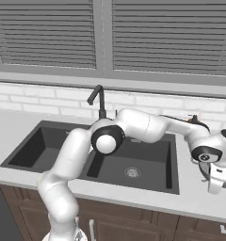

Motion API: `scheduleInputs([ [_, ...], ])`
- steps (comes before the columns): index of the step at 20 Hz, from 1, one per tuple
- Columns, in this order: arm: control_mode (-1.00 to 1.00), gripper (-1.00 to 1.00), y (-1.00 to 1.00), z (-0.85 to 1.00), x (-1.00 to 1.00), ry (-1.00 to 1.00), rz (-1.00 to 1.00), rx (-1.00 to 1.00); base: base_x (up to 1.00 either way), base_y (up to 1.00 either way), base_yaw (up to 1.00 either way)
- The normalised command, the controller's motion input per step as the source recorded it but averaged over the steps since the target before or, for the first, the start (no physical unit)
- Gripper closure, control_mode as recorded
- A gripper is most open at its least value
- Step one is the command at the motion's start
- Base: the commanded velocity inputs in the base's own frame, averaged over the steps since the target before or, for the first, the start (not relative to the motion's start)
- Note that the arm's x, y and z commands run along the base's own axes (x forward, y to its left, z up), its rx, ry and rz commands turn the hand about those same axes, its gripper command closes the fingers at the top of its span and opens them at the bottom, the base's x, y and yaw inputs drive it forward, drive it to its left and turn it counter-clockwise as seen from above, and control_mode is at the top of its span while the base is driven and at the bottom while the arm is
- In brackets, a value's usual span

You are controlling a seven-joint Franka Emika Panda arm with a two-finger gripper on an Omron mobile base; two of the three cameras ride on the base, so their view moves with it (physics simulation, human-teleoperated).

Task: Put the colander in the sink, put the pear in the colander, and turn on the sink faucet and pour water over the colander.

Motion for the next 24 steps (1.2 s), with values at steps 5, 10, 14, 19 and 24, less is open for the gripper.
scheduleInputs([
  [5, -1.0, 1.0, 0.72, 0.59, -0.78, -0.31, 0.27, -0.07, 0.0, 0.0, 0.0],
  [10, -1.0, 1.0, 0.98, 0.8, -0.67, -0.26, 0.35, -0.16, 0.0, 0.0, 0.0],
  [14, -1.0, 1.0, 1.0, 0.66, -0.48, -0.16, 0.35, -0.19, 0.0, 0.0, 0.0],
  [19, -1.0, 1.0, 0.74, 0.11, -0.3, -0.03, 0.23, -0.02, 0.0, 0.0, 0.0],
  [24, -1.0, 1.0, 0.53, 0.01, -0.06, 0.0, 0.15, 0.0, 0.0, 0.0, 0.0],
])
